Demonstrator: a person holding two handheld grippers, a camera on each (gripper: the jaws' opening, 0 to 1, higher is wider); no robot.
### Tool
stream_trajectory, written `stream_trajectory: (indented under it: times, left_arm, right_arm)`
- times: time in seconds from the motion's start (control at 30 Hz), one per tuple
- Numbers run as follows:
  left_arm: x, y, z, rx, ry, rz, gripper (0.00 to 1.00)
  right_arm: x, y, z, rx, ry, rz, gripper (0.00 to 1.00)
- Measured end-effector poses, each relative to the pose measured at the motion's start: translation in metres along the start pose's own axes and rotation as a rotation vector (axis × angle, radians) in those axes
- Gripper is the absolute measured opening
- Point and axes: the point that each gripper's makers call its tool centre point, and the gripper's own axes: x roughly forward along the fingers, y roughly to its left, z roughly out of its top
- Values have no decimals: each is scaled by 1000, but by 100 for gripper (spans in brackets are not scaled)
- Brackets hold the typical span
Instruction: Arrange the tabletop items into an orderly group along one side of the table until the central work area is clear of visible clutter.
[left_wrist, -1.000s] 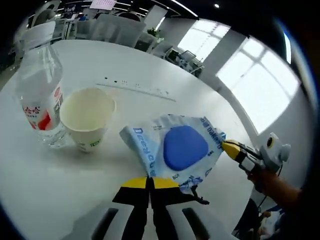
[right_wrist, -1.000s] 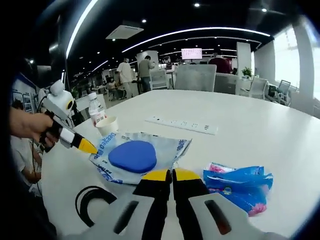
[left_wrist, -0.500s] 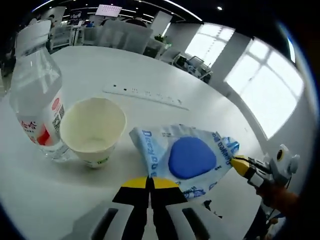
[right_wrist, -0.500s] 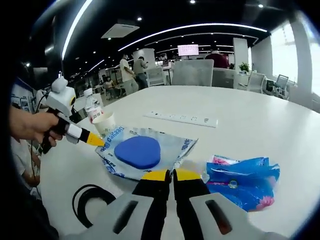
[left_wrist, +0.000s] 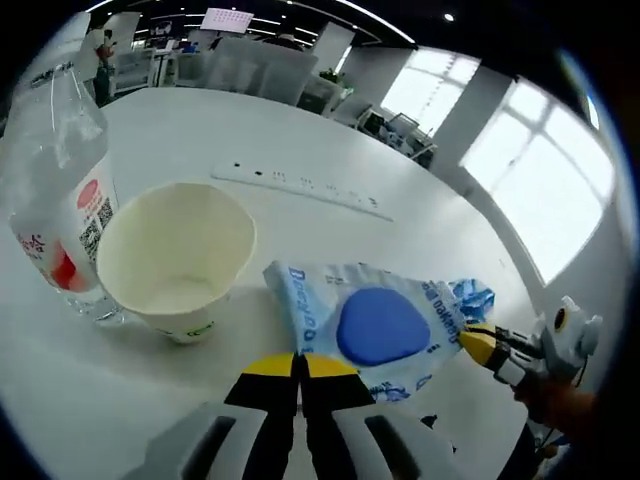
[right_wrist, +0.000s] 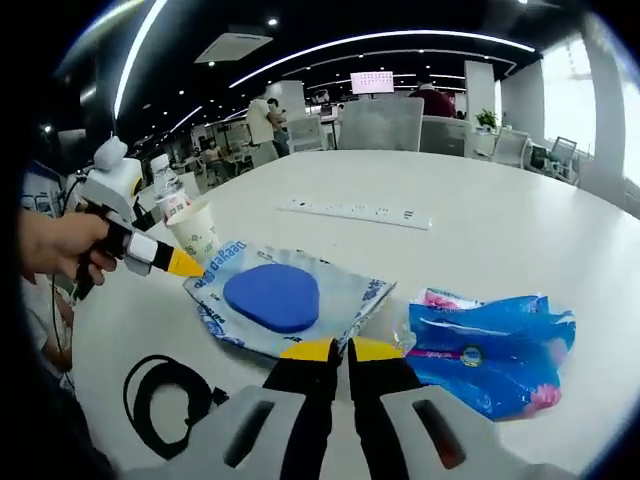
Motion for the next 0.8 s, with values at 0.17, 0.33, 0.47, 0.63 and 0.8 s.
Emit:
stream_trajectory:
  times: [0.17, 0.33, 0.47, 0.63, 0.8]
  left_arm:
    - [2, 1, 1, -9, -11, 11, 0]
    - [3, 3, 2, -1, -22, 17, 1]
    - [2, 4, 2, 11, -25, 20, 3]
    - [-1, 8, 1, 29, -28, 33, 10]
    - [-11, 6, -2, 39, -35, 35, 14]
  right_arm:
    - [3, 2, -4, 5, 20, 6, 1]
    - [1, 3, -5, 10, 26, 9, 2]
    - [-2, 3, -4, -15, 29, -1, 4]
    - [-6, 3, -2, -12, 20, -10, 6]
    - [-12, -1, 2, -13, 4, -20, 11]
